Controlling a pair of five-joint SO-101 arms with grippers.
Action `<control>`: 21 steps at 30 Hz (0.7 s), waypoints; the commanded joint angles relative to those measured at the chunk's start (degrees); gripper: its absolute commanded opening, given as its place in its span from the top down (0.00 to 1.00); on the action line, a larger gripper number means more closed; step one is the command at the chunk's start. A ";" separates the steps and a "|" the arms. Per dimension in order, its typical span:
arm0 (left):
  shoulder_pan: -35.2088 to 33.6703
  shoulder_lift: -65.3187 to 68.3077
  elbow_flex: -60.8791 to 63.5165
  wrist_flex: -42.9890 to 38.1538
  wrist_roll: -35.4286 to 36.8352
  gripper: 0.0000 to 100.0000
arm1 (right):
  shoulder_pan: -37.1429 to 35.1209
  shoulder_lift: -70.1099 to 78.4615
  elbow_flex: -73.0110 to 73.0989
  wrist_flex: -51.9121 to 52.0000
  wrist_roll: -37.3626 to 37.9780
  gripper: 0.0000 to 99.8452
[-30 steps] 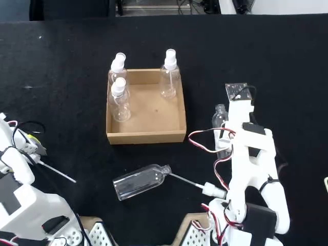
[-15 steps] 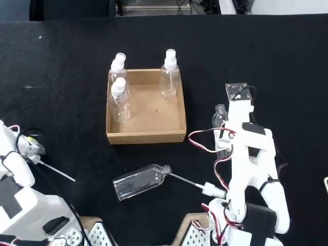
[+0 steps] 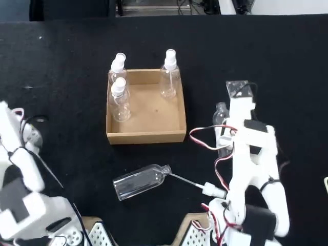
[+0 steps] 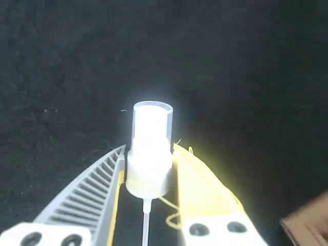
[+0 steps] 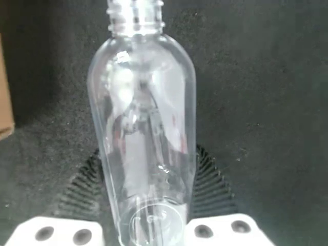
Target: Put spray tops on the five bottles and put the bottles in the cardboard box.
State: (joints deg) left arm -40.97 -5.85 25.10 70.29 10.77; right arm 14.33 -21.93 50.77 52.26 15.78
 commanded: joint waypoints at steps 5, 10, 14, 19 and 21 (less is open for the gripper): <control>10.51 -28.75 -5.67 3.87 0.53 0.97 | -2.11 -16.13 -7.16 6.33 -3.16 0.99; 20.26 -40.53 -7.69 -2.29 0.53 0.97 | -8.18 -27.21 -7.34 2.29 -10.46 0.99; 28.44 -44.13 -10.86 -9.58 0.88 0.97 | -16.00 -33.80 -5.76 -4.84 -15.56 0.99; 39.16 -45.27 -13.41 -17.41 0.97 0.97 | -22.51 -39.34 -0.57 -14.24 -16.79 0.99; 42.68 -45.36 -13.49 -20.48 0.97 0.97 | -24.18 -41.36 2.59 -18.11 -16.79 0.99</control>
State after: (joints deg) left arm -5.80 -49.63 15.16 56.22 11.21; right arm -7.03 -59.74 51.47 40.22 -0.66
